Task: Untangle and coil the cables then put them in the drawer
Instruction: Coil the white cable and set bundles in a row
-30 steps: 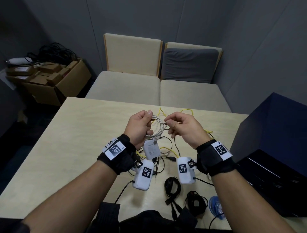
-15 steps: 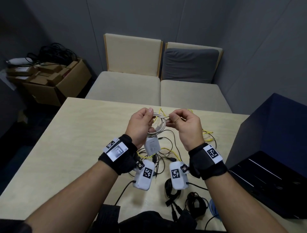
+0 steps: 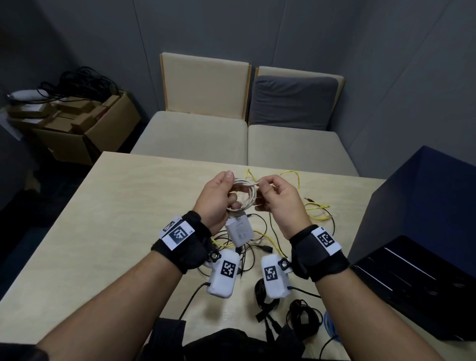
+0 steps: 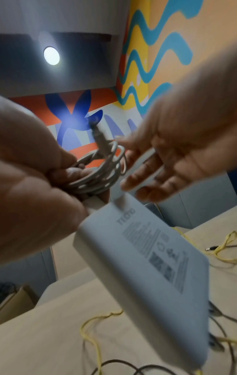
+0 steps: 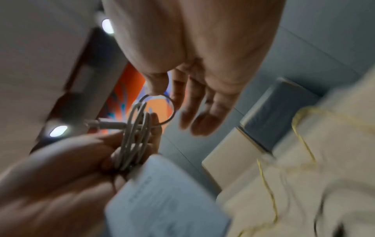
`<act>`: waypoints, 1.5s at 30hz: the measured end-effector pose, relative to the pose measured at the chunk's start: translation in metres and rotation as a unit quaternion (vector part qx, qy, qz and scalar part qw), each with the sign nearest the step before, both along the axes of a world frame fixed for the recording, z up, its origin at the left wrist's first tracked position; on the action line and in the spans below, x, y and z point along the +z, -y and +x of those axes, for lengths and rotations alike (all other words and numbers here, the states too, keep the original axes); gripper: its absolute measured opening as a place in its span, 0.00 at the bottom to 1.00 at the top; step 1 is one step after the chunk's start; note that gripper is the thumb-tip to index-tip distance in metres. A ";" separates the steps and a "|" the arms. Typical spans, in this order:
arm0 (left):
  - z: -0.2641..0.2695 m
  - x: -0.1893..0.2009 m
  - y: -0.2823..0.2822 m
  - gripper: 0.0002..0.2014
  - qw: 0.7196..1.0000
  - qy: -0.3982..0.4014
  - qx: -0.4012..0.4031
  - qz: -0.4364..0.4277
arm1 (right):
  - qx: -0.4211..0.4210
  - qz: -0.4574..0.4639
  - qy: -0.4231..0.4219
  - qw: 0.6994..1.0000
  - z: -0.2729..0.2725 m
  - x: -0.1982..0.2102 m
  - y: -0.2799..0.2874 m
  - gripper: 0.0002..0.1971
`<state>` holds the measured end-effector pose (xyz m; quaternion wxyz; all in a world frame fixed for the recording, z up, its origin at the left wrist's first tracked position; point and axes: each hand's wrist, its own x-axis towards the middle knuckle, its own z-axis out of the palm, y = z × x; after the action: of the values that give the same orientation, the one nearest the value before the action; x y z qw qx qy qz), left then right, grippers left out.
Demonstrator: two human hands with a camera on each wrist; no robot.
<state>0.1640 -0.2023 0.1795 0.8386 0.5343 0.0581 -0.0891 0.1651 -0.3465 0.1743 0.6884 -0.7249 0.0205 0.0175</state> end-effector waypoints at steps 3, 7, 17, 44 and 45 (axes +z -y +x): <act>0.002 -0.004 -0.001 0.14 1.000 -0.007 0.010 0.024 | -0.063 -0.211 0.136 0.966 -0.002 0.009 0.002 0.04; 0.005 -0.005 0.005 0.15 0.999 -0.003 0.026 0.030 | 0.028 -0.334 0.308 0.890 -0.010 0.023 -0.008 0.05; 0.008 -0.006 0.007 0.16 0.988 0.017 0.065 0.136 | 0.089 -0.457 0.263 0.845 -0.016 0.016 -0.022 0.09; 0.009 -0.006 0.003 0.15 0.989 0.045 0.018 0.136 | -0.044 -0.065 0.053 0.996 0.016 0.003 -0.002 0.17; 0.010 -0.007 0.002 0.15 0.990 0.044 0.017 0.132 | -0.032 -0.078 0.043 0.995 0.017 0.000 0.000 0.18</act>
<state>0.1737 -0.2048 0.1728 0.7637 0.6429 0.0412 -0.0427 0.1821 -0.3462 0.1745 0.6300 -0.7756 0.0158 -0.0373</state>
